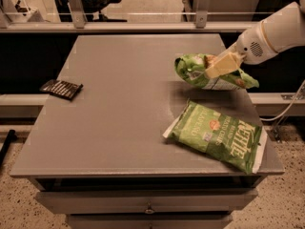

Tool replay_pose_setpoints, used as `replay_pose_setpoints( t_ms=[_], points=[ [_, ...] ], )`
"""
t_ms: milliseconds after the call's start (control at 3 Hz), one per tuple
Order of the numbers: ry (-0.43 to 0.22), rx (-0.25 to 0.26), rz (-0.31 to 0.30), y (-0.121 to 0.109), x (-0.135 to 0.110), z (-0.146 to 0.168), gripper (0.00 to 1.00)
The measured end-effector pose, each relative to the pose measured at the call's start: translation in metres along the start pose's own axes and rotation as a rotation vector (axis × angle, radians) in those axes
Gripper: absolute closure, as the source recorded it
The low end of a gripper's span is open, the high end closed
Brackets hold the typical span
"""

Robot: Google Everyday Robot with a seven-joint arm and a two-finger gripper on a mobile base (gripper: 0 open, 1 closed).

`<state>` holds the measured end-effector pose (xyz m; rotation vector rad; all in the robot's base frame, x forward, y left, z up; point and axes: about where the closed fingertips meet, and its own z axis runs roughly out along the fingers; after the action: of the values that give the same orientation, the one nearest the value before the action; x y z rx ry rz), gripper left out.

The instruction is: Move green rice chip bag near green jalapeno chip bag

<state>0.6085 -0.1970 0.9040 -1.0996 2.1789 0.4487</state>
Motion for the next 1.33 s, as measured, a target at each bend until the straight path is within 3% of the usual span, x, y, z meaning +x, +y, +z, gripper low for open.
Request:
replay_pose_setpoints(
  t_ms=[667, 1333],
  points=[
    [-0.054, -0.134, 0.045, 0.052, -0.007, 0.038, 0.60],
    [-0.073, -0.178, 0.071, 0.068, -0.006, 0.049, 0.13]
  ],
)
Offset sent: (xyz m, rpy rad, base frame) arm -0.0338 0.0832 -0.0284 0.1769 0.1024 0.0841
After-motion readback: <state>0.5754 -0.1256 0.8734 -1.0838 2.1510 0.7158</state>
